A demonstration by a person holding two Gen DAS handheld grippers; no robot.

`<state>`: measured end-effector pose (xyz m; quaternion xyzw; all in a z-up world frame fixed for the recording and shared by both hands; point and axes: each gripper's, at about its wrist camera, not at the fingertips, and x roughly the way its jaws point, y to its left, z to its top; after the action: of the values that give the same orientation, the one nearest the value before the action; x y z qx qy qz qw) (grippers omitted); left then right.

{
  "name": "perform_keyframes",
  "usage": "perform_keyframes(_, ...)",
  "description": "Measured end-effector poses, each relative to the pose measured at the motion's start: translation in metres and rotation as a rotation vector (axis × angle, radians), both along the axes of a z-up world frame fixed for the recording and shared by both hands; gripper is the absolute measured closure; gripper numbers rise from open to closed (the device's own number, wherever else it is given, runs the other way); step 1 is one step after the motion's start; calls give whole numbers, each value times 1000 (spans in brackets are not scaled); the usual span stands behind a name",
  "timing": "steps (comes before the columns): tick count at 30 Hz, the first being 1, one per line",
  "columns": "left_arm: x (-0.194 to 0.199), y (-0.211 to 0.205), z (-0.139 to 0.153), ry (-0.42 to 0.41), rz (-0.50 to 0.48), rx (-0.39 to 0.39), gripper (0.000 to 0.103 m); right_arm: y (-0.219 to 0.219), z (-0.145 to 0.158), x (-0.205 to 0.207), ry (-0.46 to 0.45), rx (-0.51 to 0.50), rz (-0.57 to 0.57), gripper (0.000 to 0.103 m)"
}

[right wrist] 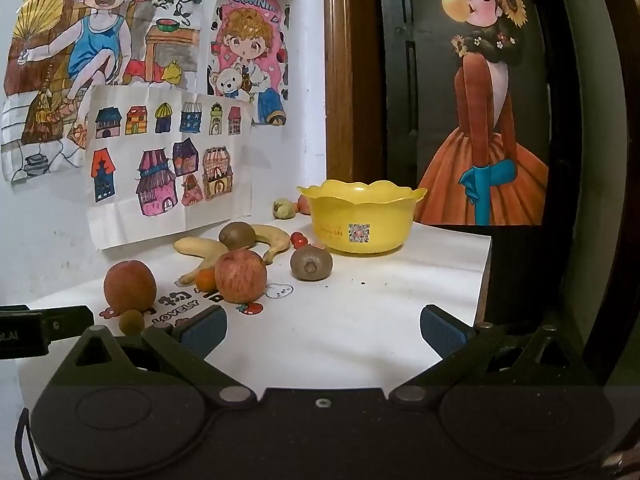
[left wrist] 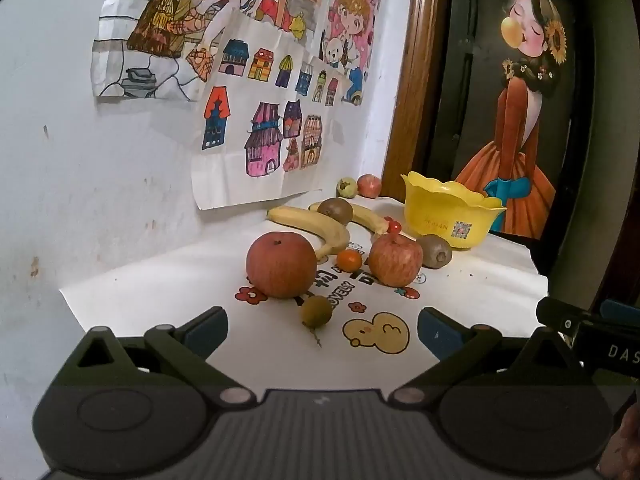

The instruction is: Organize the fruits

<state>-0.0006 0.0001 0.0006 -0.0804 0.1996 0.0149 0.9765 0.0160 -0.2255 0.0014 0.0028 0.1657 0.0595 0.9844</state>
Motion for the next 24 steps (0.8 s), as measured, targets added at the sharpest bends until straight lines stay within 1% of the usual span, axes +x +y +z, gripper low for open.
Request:
perform_keyframes(8,1,0,0,4,-2,1,0,2,1,0,4,-1,-2,1)
perform_keyframes(9,2,2,-6,4,-3,1,0,2,1,0,4,-1,-3,1)
perform_keyframes(11,3,2,-7,4,-3,1,0,2,1,0,6,0,-2,1)
perform_keyframes(16,3,2,-7,6,-2,2,0,3,1,0,7,-1,-2,1)
perform_keyframes(22,4,2,-7,8,-2,1,0,7,-7,2,9,-6,2,1)
perform_keyframes(24,3,2,-7,8,-1,1,0,7,-5,1,8,-6,2,1)
